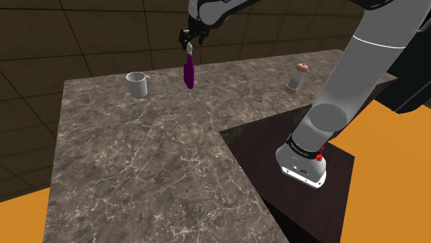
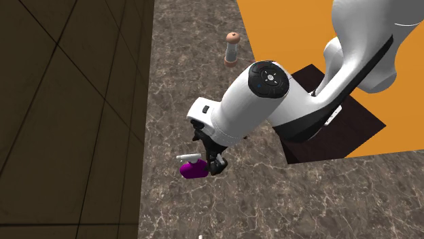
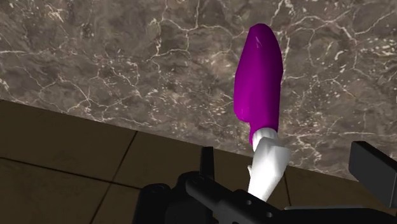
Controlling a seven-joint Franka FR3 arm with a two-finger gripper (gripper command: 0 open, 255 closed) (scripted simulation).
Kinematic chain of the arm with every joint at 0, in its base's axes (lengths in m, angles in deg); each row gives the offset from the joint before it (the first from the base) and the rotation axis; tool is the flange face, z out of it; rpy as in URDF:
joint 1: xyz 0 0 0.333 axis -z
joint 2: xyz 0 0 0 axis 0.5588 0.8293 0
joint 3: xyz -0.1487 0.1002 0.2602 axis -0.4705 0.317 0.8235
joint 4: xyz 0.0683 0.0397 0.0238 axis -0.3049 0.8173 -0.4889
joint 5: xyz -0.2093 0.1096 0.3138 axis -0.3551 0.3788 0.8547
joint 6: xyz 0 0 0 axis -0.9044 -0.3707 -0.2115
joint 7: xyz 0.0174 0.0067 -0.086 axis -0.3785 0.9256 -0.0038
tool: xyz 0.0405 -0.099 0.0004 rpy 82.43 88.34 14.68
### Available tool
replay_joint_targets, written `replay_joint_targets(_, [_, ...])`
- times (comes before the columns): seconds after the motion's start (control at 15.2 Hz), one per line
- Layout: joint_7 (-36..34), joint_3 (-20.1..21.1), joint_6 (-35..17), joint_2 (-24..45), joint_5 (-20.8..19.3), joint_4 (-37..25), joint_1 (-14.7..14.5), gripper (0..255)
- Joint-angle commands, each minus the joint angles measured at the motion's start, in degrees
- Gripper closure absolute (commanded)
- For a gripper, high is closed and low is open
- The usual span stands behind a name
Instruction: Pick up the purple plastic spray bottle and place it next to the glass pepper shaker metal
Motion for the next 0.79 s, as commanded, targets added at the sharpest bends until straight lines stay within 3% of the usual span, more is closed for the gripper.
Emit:
replay_joint_targets(0.0, [-0.4, -0.1, -1.3, 1.4, -0.5, -0.2, 0.1, 0])
replay_joint_targets(0.73, [-0.9, -0.4, -3.3, 3.5, -1.2, -0.3, 0.2, 0])
